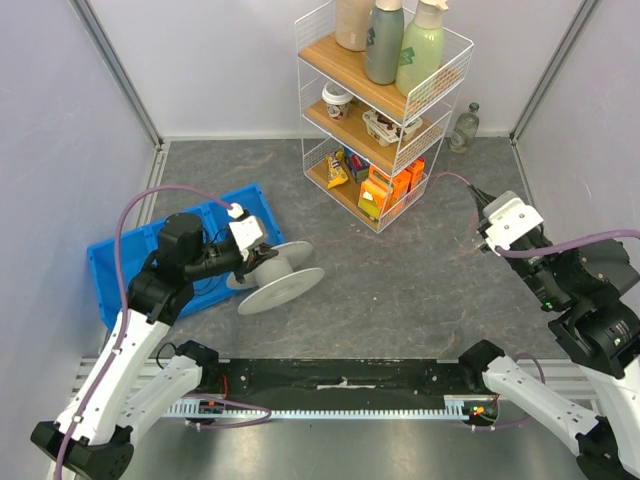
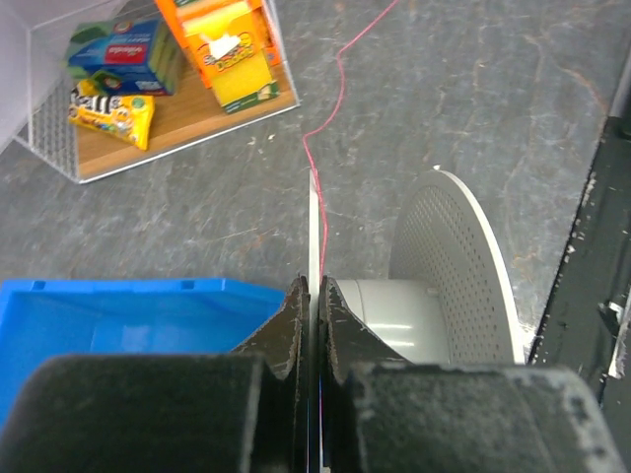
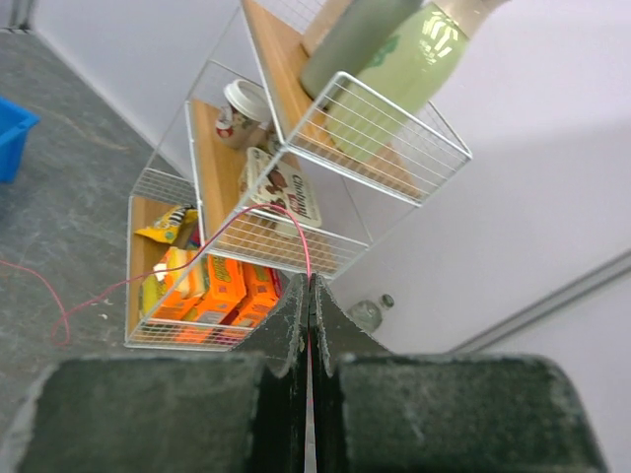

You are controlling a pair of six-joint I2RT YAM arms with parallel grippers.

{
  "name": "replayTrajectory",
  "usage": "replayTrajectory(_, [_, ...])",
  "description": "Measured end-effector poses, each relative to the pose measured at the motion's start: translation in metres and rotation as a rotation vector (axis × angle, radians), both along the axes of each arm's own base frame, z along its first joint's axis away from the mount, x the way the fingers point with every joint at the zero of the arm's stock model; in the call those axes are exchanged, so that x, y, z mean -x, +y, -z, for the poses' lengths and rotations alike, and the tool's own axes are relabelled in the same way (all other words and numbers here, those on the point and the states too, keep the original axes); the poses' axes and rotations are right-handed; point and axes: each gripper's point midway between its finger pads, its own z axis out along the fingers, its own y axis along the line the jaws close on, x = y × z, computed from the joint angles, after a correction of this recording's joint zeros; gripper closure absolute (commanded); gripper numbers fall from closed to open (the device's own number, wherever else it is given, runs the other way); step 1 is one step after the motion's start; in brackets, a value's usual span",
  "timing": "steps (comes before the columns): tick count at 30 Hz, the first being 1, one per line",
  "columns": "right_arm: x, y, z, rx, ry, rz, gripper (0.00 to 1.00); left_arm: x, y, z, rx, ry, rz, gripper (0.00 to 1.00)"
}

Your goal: Wrap the cables

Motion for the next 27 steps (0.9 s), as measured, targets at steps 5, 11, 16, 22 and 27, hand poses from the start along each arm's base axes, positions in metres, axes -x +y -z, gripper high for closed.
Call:
replayTrajectory(5, [0.002,-0.018,-0.001,-0.008,-0.022,0.077,1.00,-0.013,0.009,0.000,-0.004,0.006,-0.098,0.98])
replayTrajectory(11, [0.004,-0.031,0.030,0.026,-0.001,0.129,1.00,-0.012,0.001,-0.026,0.115,0.078,-0.102,0.98])
replayTrajectory(16, [0.006,-0.041,0.051,0.061,0.048,0.171,1.00,-0.033,-0.001,-0.069,0.198,0.033,-0.171,0.98])
replayTrajectory(22, [0.015,-0.058,0.048,0.046,0.029,0.229,1.00,-0.056,0.009,-0.080,0.220,-0.013,-0.290,0.98])
replayTrajectory(27, [0.015,-0.069,0.050,0.056,0.028,0.281,1.00,-0.072,0.022,-0.081,0.213,-0.040,-0.371,0.98])
